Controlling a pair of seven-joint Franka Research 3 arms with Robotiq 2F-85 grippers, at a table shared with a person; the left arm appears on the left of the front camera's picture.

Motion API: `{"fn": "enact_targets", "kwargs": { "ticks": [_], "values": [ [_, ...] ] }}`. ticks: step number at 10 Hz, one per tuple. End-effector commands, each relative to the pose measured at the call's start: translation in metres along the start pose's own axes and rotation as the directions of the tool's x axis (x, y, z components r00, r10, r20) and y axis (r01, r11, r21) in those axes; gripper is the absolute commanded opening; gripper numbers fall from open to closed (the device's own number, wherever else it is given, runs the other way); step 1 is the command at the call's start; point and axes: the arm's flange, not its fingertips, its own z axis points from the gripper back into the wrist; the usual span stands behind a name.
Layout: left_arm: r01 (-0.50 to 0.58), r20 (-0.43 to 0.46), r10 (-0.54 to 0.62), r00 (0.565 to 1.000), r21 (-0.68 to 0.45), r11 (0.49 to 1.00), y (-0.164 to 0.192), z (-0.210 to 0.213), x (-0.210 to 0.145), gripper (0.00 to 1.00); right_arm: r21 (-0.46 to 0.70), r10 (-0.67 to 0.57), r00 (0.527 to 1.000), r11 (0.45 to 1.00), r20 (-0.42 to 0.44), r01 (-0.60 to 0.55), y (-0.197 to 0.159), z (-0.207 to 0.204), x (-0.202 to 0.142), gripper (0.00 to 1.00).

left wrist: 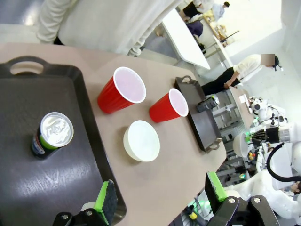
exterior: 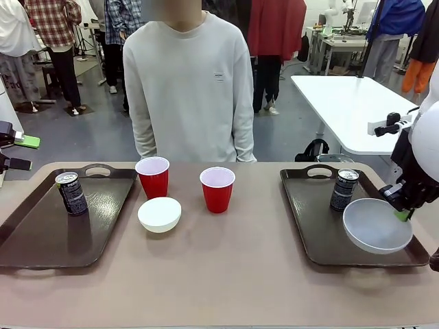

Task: Prepare tableware on both trays.
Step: Pick up a Picnic Bowl from the table and place it on a Handle tray.

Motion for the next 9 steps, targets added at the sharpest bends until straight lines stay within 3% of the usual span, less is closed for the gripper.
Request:
{"fn": "enact_targets", "kwargs": {
  "ticks": [1,4,6,7,9],
  "values": [
    [-0.008,0.012,0.008,1.0,-0.008,1.0,-0.001,-0.002,0.001,1.0,0.012,-0.006,1.0,1.0,0.005,0.006,-0.002,-0.004,0.005,0.02],
    [-0.008,0.012,0.008,1.0,-0.008,1.0,-0.001,-0.002,0.001,1.0,0.049,-0.001,0.999,0.999,0.054,-0.001,-0.002,-0.051,0.04,0.02],
    [-0.008,0.012,0.008,1.0,-0.008,1.0,-0.001,-0.002,0.001,1.0,0.074,0.027,0.996,0.997,0.091,-0.034,0.005,-0.081,0.048,0.02],
    [-0.008,0.012,0.008,1.0,-0.008,1.0,-0.001,-0.002,0.001,1.0,0.062,0.026,0.987,0.997,0.159,-0.036,0.008,-0.097,0.05,0.02],
    [-0.008,0.012,0.008,1.0,-0.008,1.0,-0.001,-0.002,0.001,1.0,0.067,0.048,0.986,0.996,0.163,-0.059,0.016,-0.127,0.059,0.02]
  ]
}}
